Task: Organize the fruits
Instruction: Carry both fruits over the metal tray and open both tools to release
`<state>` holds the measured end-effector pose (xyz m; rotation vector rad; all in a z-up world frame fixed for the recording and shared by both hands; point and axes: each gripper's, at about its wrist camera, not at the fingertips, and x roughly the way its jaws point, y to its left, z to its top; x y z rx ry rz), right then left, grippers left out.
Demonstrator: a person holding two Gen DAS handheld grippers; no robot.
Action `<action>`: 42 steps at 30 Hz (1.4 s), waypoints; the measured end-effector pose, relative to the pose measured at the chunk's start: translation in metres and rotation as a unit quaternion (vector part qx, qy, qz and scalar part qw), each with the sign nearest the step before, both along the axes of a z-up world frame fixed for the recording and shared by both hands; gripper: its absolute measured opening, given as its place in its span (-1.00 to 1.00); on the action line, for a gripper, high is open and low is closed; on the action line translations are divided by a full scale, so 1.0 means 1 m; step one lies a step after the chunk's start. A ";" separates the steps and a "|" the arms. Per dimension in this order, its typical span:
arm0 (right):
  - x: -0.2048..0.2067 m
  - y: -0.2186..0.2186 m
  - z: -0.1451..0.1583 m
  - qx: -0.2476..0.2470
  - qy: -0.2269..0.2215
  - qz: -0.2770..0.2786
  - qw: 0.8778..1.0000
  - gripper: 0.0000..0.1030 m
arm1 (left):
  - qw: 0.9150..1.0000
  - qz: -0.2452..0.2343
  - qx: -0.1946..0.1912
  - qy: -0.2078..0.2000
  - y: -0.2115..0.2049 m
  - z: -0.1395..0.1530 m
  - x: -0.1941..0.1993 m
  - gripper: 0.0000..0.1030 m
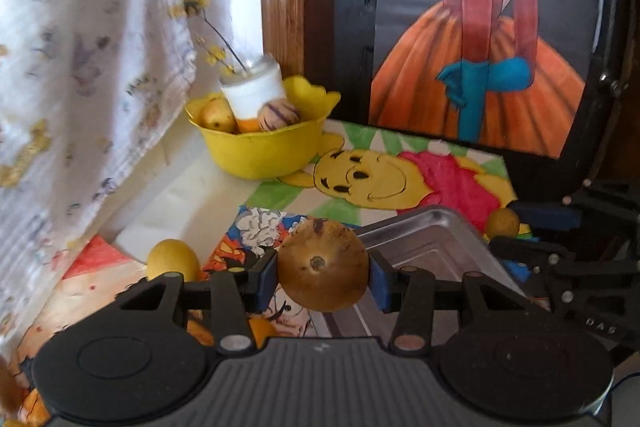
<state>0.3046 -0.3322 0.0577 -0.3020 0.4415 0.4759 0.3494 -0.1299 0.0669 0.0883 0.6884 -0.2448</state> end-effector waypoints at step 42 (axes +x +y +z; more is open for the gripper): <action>0.067 -0.007 -0.066 -0.021 0.070 -0.022 0.997 0.06 | 0.999 -0.028 0.026 0.038 -0.027 -0.075 0.058 0.36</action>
